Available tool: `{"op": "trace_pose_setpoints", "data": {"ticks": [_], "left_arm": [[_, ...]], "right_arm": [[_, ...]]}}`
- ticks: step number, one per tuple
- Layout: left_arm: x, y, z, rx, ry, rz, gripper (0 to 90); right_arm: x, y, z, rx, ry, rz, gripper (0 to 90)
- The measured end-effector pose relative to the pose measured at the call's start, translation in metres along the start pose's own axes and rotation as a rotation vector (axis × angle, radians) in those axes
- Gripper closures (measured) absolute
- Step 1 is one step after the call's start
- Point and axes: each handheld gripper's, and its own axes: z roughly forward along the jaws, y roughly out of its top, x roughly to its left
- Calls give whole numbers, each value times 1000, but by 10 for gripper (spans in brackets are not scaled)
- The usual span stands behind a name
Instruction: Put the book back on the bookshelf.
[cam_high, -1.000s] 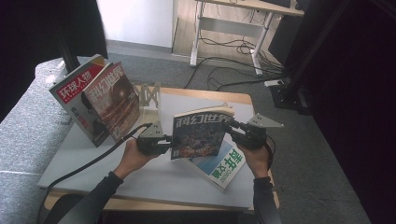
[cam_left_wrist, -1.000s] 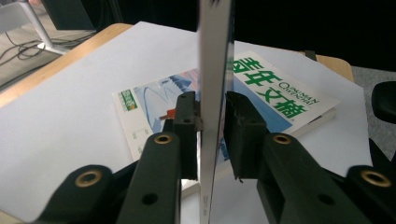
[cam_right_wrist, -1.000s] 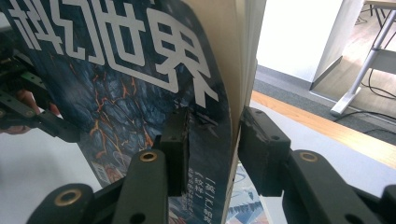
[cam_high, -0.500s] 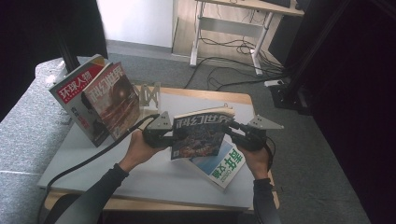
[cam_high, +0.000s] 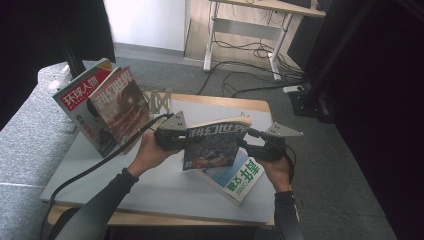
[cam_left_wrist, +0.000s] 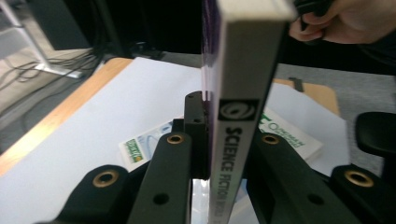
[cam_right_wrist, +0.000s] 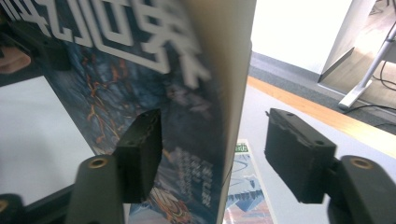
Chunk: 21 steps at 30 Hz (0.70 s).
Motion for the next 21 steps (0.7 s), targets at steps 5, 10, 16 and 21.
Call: {"op": "trace_pose_setpoints", "data": {"ticks": [5,10,16,21], "left_arm": [[-1,-1,-2,6,-27,26,822],[0,-1,-3,7,-48,35,821],[2,0,-2,9,-34,23,820],[6,0,-2,12,-12,-2,820]], "right_arm": [[-1,2,4,-1,47,2,306],[-2,7,8,-1,158,-12,340],[-1,19,2,-37,213,-16,490],[-1,28,-7,-65,221,-26,566]]}}
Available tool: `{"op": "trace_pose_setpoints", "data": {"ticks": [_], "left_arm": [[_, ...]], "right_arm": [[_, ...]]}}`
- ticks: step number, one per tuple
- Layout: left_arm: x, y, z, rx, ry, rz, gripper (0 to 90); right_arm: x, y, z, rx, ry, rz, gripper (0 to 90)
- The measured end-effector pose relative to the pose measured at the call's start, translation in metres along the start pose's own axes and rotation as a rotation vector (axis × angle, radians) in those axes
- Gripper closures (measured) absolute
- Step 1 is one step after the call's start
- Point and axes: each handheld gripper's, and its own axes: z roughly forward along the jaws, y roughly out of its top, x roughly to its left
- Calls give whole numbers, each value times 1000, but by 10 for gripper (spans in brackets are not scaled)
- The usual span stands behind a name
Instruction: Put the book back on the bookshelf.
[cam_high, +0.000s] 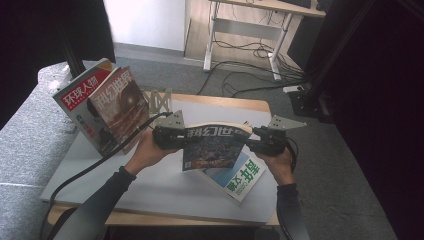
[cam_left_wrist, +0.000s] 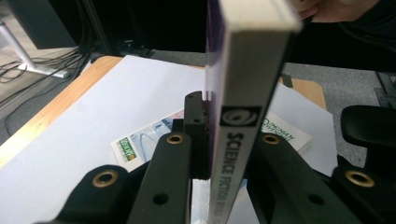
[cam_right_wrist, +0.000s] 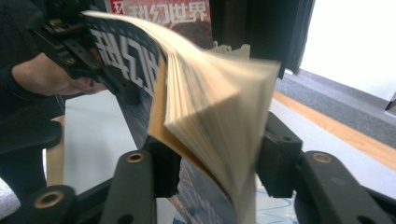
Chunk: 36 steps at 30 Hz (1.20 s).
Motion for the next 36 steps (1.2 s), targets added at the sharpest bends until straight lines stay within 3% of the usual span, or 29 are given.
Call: {"op": "trace_pose_setpoints", "data": {"ticks": [12,21,23,26,30,31,32,33,34,36], "left_arm": [[5,0,1,-2,15,-28,820],[5,0,2,-2,19,-31,818],[4,0,2,-2,18,-31,819],[4,0,2,-4,18,-30,819],[3,0,1,0,19,-27,820],[3,0,1,0,19,-27,819],[3,0,1,1,19,-24,820],[3,0,1,1,19,-24,820],[3,0,1,2,20,-22,820],[2,0,1,3,24,-20,820]], "right_arm": [[6,11,-17,-42,-46,-42,675],[9,16,-17,-41,-81,-55,700],[11,18,-17,-34,-94,-67,752],[18,20,-14,-21,-168,-99,799],[33,22,-9,2,-289,-189,806],[33,22,-9,2,-289,-189,806],[40,21,-6,12,-350,-245,807],[40,21,-6,12,-350,-245,807],[46,20,-2,27,-407,-296,810],[50,20,1,33,-450,-321,811]]}}
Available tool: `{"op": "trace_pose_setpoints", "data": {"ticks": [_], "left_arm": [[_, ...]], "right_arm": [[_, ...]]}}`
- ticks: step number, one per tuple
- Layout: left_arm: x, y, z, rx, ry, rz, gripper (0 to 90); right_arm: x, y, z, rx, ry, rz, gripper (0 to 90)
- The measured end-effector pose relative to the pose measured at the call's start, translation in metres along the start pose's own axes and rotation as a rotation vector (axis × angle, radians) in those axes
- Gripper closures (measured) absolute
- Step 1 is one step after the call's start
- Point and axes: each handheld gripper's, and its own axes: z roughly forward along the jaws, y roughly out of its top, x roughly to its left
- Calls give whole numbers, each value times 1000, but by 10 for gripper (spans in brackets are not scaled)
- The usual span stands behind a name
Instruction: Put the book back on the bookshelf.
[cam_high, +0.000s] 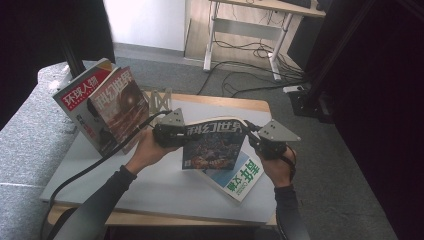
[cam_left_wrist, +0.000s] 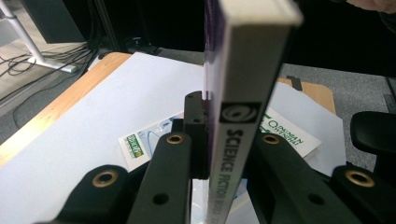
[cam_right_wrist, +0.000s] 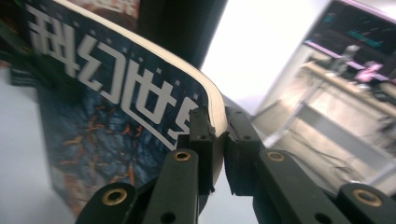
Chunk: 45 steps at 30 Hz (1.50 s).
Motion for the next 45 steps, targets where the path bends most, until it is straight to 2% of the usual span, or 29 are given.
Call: {"op": "trace_pose_setpoints", "data": {"ticks": [1,4,7,14,19,23,26,27,33,38,41,45], "left_arm": [[0,0,0,0,0,0,820],[-1,0,0,0,4,1,821],[-1,0,0,1,7,2,821],[-1,0,1,0,4,-5,821],[-1,1,0,4,10,-2,821],[0,1,1,5,17,-7,819],[0,1,1,6,18,-9,818],[0,2,2,6,19,-9,819],[0,2,2,8,16,-10,819],[0,2,2,7,12,-8,819],[-1,2,2,6,9,-1,819],[-4,2,1,8,17,11,819]], "right_arm": [[2,1,1,5,-18,-11,811],[3,1,3,7,-28,14,812],[7,3,5,20,-71,-5,815],[7,5,6,38,-72,30,818],[9,5,7,37,-93,20,818],[2,5,5,37,-32,43,809],[0,4,2,35,-9,37,801],[-3,4,0,37,13,47,777],[-8,6,-8,17,33,61,726],[-8,9,-11,25,29,47,813],[-4,8,-9,22,-5,36,824],[6,7,-5,14,-99,-11,827]]}}
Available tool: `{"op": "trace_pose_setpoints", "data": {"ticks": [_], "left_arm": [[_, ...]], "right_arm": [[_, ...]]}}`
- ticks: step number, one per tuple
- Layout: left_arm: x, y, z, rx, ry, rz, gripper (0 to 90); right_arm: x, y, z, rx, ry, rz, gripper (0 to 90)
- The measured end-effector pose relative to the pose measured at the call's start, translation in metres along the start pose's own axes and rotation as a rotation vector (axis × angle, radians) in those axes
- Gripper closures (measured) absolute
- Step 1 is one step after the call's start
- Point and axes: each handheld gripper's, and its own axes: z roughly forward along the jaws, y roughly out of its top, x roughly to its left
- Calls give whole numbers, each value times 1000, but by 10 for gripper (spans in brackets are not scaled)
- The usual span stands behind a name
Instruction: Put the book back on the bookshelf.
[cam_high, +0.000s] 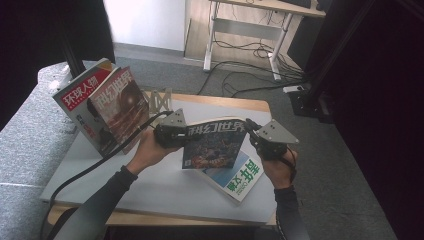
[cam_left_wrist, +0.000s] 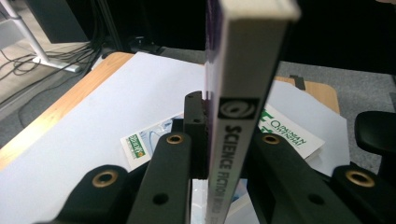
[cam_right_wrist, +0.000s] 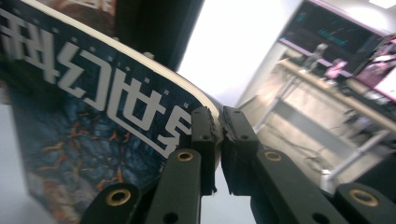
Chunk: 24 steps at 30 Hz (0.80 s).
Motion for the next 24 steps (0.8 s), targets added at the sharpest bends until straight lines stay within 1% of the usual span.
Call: {"op": "trace_pose_setpoints", "data": {"ticks": [1,3,4,5,7,8,10,11,13,14,15,17,19,24], "left_arm": [[0,0,0,0,0,0,819],[-1,1,-1,11,10,18,812],[-2,2,-1,10,27,32,789],[-2,3,-2,4,43,42,755],[-1,4,-2,-2,43,36,729],[1,8,-3,-11,42,27,727],[2,10,-3,-14,40,22,770],[2,14,-4,-4,29,20,790],[2,16,-3,6,28,18,810],[2,17,-3,10,25,15,815],[2,17,-3,7,23,9,818],[3,16,-3,6,21,4,820],[2,17,-2,7,26,6,821],[3,17,-2,10,31,-8,821]], "right_arm": [[2,0,1,0,-12,-14,827],[-2,2,1,5,18,-5,824],[-4,1,0,4,32,3,823],[-6,1,0,6,49,15,822],[-12,0,-2,8,98,63,816],[-15,-1,-2,3,119,82,804],[-18,-1,-2,2,140,112,782],[-20,-3,-2,-2,149,127,759],[-23,-4,-2,4,160,150,686],[-25,-6,-1,5,158,160,670],[-26,-8,-1,9,155,167,635],[-28,-12,-1,14,165,187,566],[-29,-17,-1,17,172,204,515],[-30,-32,1,41,185,251,407]]}}
